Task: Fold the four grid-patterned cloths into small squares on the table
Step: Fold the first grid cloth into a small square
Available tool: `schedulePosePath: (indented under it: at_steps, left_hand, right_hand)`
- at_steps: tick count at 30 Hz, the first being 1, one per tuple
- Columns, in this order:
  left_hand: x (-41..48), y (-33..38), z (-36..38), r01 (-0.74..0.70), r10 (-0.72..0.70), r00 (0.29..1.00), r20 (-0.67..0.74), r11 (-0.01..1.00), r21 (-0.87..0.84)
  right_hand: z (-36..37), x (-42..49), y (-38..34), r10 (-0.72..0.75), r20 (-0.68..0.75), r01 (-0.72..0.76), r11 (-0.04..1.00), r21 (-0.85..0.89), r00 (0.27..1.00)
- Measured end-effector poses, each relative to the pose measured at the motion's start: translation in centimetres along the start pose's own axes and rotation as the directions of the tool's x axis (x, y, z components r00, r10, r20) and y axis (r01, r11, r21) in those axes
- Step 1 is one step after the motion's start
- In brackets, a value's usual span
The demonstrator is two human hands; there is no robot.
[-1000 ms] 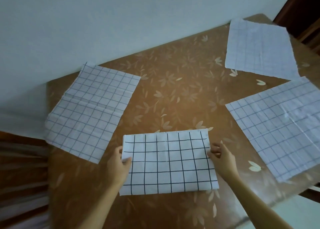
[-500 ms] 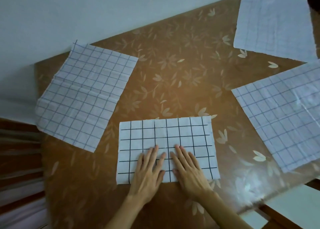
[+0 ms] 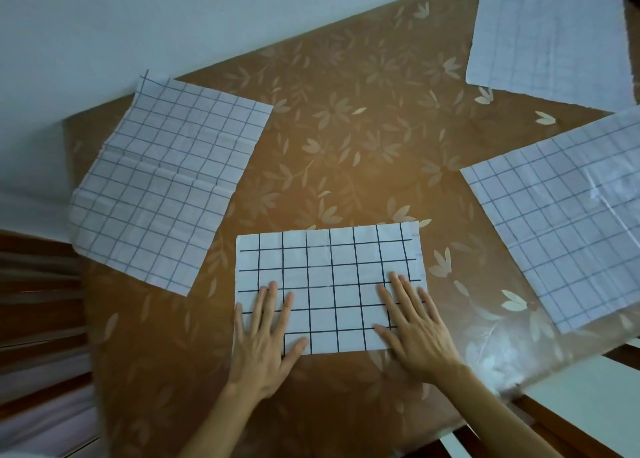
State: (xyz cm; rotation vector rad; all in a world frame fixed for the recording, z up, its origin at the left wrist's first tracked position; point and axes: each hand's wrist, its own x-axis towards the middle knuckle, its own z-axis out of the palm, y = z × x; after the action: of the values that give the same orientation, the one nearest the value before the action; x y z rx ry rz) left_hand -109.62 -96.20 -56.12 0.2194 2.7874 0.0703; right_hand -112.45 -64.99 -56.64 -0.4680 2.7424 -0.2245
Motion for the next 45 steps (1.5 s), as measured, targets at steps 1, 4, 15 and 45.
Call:
schedulePosePath:
  at_steps: [1, 4, 15, 45]
  left_hand:
    - [0.0, 0.0, -0.1, 0.0, 0.0, 1.0, 0.0, 1.0, 0.004]
    - [0.0, 0.1, -0.5, -0.001, 0.001, 1.0, -0.005, 1.0, 0.017]
    - [-0.7, 4.2, -1.3, -0.162, 0.149, 0.97, -0.192, 0.985, -0.052]
    - [-15.6, -0.1, -1.4, 0.115, -0.03, 0.993, 0.113, 0.398, -0.91]
  right_hand:
    - [-0.1, -0.1, -0.2, 0.001, -0.008, 0.0, 1.0, 0.001, 1.0]
    - [-0.7, -0.8, -0.4, 0.09, -0.06, -0.085, 0.993, 0.086, 0.994]
    - [-4.1, -4.1, -3.3, 0.701, 0.202, -0.611, 0.399, 0.684, 0.684]
    - [0.1, -10.6, -7.3, 0.383, 0.244, -0.451, 0.678, 0.58, 0.891]
